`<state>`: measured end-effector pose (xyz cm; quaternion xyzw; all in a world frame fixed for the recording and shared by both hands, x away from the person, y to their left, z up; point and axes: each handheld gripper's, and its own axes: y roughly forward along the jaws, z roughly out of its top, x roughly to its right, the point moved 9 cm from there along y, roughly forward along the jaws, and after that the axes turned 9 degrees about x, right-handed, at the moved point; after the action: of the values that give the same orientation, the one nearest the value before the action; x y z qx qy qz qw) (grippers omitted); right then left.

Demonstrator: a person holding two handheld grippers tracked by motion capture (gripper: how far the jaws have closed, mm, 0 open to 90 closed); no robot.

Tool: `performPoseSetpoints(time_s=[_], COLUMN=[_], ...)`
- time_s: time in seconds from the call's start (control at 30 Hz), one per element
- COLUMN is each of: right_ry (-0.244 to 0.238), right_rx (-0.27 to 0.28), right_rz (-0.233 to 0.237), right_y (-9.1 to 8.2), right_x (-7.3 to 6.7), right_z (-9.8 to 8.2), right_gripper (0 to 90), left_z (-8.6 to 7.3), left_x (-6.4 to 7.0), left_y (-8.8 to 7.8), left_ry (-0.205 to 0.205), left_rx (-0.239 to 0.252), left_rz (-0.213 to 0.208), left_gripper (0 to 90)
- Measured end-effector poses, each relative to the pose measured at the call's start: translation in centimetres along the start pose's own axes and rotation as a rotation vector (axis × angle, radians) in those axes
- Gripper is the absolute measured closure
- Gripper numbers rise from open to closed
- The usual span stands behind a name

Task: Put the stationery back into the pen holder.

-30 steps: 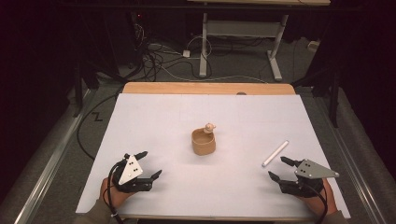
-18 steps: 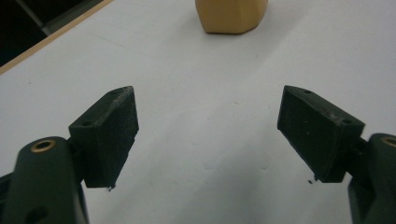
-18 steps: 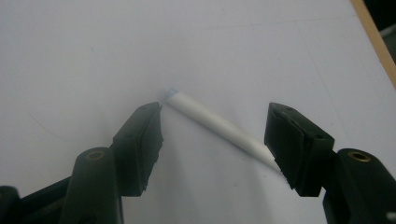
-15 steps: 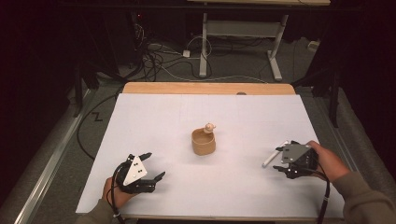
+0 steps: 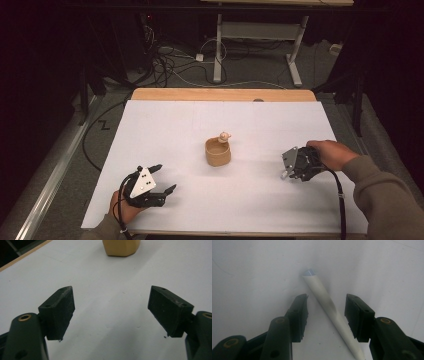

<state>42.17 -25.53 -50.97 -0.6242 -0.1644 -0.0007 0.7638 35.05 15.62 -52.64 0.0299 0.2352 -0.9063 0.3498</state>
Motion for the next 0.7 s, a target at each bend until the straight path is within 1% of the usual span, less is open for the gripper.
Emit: performPoseSetpoints(time_s=[0.03,0.07,0.13,0.2,0.27,0.3,0.37,0.4,0.43,0.47,0.5,0.6,0.63,0.67,0.7], right_ry=[0.014,0.004,-0.021,-0.051,-0.082,-0.092,-0.111,-0.152,-0.152,-0.16,-0.168,-0.177,-0.179,-0.181,-0.181], right_rx=[-0.007,-0.007,-0.018,-0.043,-0.046,-0.04,-0.039,-0.048,-0.048,-0.05,-0.06,-0.062,-0.053,-0.039,-0.039], right_rz=[0.009,0.024,0.051,0.069,0.092,0.094,0.11,0.128,0.128,0.133,0.147,0.134,0.101,0.095,0.095], right_y=[0.1,0.3,0.7,1.2,1.3,1.3,1.4,1.4,1.4,1.4,1.4,1.4,1.2,1.2,1.2], right_x=[-0.2,-0.2,-0.3,-0.3,-0.2,-0.1,-0.2,-0.2,-0.2,-0.3,-0.5,-0.5,-0.4,-0.3,-0.3], right_z=[0.1,0.2,0.5,0.6,0.7,0.8,0.8,0.9,0.9,1.0,1.0,1.0,1.2,1.4,1.4], right_gripper=[56.0,57.1,58.7,60.2,61.7,65.5,68.6,72.7,72.7,76.8,78.5,79.2,79.3,79.3,79.3], left_z=[0.0,0.0,0.0,-0.1,-0.1,-0.1,-0.2,-0.2,-0.2,-0.2,-0.2,-0.2,-0.1,-0.1,-0.1], left_x=[0.0,0.1,0.1,0.0,-0.1,-0.1,-0.1,-0.1,-0.1,-0.1,-0.1,-0.1,-0.1,-0.1,-0.1], left_y=[0.0,0.0,0.0,0.0,0.0,0.0,0.0,0.0,0.0,0.0,0.0,-0.1,-0.1,-0.1,-0.1], left_ry=[-0.003,-0.015,-0.014,-0.018,-0.02,-0.023,-0.021,-0.024,-0.023,-0.023,-0.025,-0.024,-0.023,-0.021,-0.02], left_rx=[0.002,0.0,0.001,0.001,0.002,0.002,-0.001,-0.001,-0.002,-0.001,0.0,0.0,0.001,0.002,0.001], left_rz=[-0.004,-0.01,-0.006,-0.01,-0.01,-0.01,-0.01,-0.011,-0.011,-0.01,-0.012,-0.008,-0.008,-0.007,-0.005], left_gripper=[20.6,20.7,21.4,21.5,21.6,21.7,21.7,22.1,22.1,22.1,22.1,22.3,22.3,22.3,22.3])
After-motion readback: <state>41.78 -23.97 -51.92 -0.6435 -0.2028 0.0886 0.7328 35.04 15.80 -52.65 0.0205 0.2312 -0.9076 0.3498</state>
